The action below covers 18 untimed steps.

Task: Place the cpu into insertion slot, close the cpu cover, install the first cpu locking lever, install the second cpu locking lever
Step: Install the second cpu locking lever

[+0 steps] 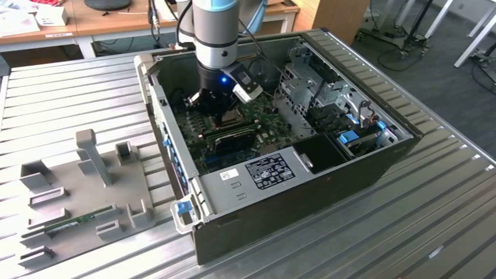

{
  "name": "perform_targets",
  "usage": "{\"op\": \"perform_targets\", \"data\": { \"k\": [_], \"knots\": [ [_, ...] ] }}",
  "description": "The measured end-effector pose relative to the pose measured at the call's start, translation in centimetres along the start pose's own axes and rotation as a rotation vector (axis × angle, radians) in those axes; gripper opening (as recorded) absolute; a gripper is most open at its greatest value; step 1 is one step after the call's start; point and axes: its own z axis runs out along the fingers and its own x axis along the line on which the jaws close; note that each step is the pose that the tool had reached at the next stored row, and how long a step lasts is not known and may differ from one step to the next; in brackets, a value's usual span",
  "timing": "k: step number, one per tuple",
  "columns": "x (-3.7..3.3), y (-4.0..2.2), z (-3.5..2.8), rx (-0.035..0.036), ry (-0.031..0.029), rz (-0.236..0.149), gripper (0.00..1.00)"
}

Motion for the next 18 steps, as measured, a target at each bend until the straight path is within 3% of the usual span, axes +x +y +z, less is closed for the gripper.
{"op": "perform_targets", "data": {
  "k": [8,18],
  "knots": [
    [0.45,0.00,0.35,-0.0002,-0.0002,0.000,0.10],
    [0.50,-0.01,0.69,-0.0003,-0.0001,0.000,0.10]
  ]
}}
